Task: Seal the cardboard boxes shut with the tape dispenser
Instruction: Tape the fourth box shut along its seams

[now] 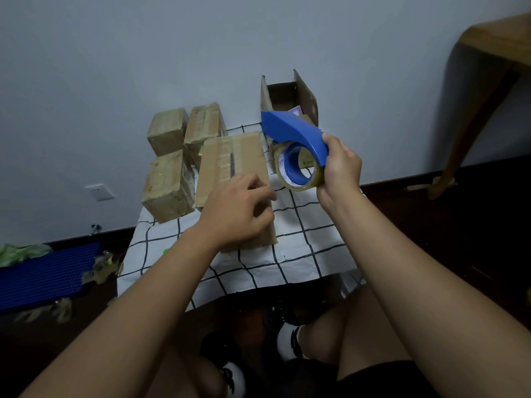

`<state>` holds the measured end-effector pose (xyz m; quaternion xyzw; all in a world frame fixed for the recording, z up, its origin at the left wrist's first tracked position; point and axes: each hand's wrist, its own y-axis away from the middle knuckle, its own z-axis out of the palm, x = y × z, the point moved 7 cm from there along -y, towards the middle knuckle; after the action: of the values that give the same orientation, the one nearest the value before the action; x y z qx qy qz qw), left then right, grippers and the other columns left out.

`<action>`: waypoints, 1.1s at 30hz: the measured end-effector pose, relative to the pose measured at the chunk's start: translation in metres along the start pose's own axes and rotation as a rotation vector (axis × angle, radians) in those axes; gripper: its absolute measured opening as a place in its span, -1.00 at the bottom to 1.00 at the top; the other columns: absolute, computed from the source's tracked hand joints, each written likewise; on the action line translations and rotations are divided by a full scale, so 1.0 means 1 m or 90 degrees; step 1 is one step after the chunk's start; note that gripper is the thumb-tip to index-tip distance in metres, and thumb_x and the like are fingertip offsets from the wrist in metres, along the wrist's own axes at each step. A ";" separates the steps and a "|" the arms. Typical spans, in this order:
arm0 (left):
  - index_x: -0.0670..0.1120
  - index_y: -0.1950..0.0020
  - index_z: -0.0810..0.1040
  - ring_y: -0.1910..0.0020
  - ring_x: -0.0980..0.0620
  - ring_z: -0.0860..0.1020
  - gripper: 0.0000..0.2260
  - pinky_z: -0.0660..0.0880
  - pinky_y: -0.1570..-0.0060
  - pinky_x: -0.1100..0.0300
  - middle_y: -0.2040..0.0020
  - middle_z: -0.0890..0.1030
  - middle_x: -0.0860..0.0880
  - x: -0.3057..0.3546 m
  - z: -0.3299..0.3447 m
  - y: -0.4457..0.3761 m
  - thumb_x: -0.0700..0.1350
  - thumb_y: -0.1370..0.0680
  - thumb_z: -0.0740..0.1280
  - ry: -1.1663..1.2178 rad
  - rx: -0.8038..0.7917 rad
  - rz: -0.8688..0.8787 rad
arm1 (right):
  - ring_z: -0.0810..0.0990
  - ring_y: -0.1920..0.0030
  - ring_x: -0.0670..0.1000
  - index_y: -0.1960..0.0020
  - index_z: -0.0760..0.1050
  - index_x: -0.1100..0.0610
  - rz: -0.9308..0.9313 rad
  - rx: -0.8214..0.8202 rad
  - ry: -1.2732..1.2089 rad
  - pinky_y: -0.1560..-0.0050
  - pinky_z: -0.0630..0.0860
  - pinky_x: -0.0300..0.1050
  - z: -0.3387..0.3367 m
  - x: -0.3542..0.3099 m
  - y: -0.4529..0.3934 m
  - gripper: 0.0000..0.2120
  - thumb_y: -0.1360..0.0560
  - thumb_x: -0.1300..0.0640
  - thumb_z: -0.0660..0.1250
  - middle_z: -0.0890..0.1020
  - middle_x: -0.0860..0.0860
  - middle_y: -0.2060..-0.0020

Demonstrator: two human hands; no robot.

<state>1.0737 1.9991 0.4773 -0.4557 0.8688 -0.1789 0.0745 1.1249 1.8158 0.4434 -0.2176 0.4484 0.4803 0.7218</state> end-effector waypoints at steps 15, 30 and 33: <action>0.05 -0.27 0.58 0.02 -0.01 0.49 -0.67 0.36 0.19 0.14 0.01 0.57 0.06 -0.011 0.007 0.006 0.06 -0.52 0.40 0.101 0.099 -0.168 | 0.60 0.18 0.02 0.08 0.62 0.13 0.011 0.020 -0.010 0.12 0.61 -0.13 -0.005 -0.002 -0.006 -0.93 -0.52 0.14 0.39 0.61 0.07 0.17; -0.11 -0.09 0.65 0.11 -0.11 0.51 -0.80 0.46 0.18 0.04 0.09 0.59 -0.03 -0.008 0.007 0.004 -0.06 -0.53 0.40 0.072 0.130 -0.107 | 0.58 0.19 0.02 0.16 0.63 0.09 0.004 -0.016 0.001 0.12 0.58 -0.10 0.011 0.005 0.006 -0.90 -0.53 0.13 0.39 0.61 0.05 0.23; -0.14 -0.06 0.65 0.16 -0.14 0.50 -0.83 0.46 0.20 -0.03 0.12 0.58 -0.08 -0.003 0.006 0.005 -0.10 -0.53 0.40 0.047 0.131 -0.098 | 0.58 0.23 0.00 0.18 0.63 0.09 0.000 -0.009 -0.008 0.16 0.58 -0.12 0.014 0.007 0.007 -0.89 -0.52 0.14 0.39 0.62 0.02 0.27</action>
<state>1.0735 2.0024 0.4701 -0.5038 0.8105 -0.2894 0.0747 1.1256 1.8331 0.4454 -0.2195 0.4403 0.4848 0.7231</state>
